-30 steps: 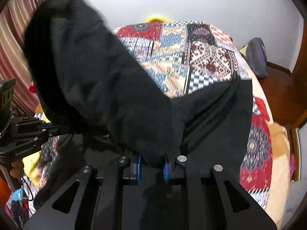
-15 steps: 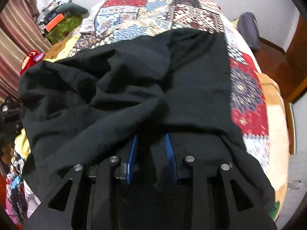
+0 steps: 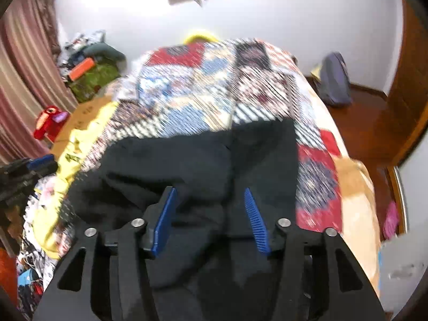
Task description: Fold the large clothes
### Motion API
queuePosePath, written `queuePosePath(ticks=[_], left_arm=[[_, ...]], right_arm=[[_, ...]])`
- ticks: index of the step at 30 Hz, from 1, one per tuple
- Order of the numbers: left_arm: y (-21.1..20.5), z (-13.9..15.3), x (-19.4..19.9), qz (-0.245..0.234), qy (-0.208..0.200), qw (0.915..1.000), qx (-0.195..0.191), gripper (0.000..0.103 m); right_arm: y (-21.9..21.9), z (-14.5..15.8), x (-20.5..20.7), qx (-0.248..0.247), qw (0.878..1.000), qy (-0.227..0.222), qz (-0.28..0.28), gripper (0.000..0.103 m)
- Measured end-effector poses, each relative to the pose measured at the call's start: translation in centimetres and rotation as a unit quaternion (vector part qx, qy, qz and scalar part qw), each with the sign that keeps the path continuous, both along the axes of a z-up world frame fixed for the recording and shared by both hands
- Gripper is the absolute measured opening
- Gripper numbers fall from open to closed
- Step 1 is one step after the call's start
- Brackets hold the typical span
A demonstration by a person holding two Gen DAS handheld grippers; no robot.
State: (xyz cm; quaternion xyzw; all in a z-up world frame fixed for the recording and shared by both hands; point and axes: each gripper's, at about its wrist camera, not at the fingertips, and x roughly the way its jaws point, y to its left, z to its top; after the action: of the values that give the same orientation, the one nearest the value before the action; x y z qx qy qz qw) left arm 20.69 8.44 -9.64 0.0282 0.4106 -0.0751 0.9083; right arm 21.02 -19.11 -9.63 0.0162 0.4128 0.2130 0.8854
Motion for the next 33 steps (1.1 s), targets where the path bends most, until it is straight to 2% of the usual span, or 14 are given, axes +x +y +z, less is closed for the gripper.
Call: queuePosePath(ticks=[3,5,10,12,14,16,18,21,23,26,29,33], left_arm=[[-2.4,-1.0,1.3,-0.017,0.012,0.9998,0.001,0.04],[-3.8,-2.6,2.0,-0.025,0.03,0.9992,0.01,0.04],[-5.3,-7.9,2.9,-0.019,0.065,0.9963,0.053,0.04],[-4.7,-10.0,3.0,-0.006,0.084,0.9954,0.046,0.042],[-3.9,-11.3,2.9,-0.002,0.099,0.9949,0.02,0.046],[-3.1,-11.4,2.7,0.001,0.095,0.9955,0.001,0.053],[-2.3,-11.0,2.8,0.002,0.104,0.9946,-0.01,0.054],[-1.2,-9.9,2.9,0.006,0.108,0.9936,-0.032,0.053],[0.2,-8.5,2.7,0.02,0.092,0.9949,-0.037,0.054],[2.5,-6.6,2.5,0.042,0.063,0.9963,-0.041,0.057],[5.4,-5.5,2.6,0.078,0.039,0.9955,-0.036,0.065],[9.9,-6.3,3.4,0.136,0.048,0.988,-0.054,0.067]], right_arm=[[2.7,-0.2,0.9,0.013,1.0,-0.007,0.02,0.059],[4.4,-1.6,1.5,0.009,0.999,0.008,0.03,0.059],[7.1,-7.7,2.8,-0.02,0.995,0.084,0.039,0.059],[7.4,-9.9,2.9,-0.039,0.993,0.101,0.042,0.059],[7.3,-11.2,2.4,-0.06,0.991,0.108,0.045,0.059],[7.4,-11.0,1.7,-0.077,0.991,0.095,0.059,0.059],[7.3,-10.4,1.4,-0.091,0.989,0.094,0.072,0.059],[6.3,-9.2,1.4,-0.076,0.989,0.1,0.076,0.059],[5.3,-8.4,1.6,-0.058,0.991,0.097,0.069,0.059],[3.2,-6.6,2.0,-0.031,0.995,0.082,0.053,0.059],[1.2,-5.1,2.6,-0.024,0.998,0.053,0.019,0.059],[-1.7,-4.1,4.3,-0.012,0.999,0.037,-0.028,0.059]])
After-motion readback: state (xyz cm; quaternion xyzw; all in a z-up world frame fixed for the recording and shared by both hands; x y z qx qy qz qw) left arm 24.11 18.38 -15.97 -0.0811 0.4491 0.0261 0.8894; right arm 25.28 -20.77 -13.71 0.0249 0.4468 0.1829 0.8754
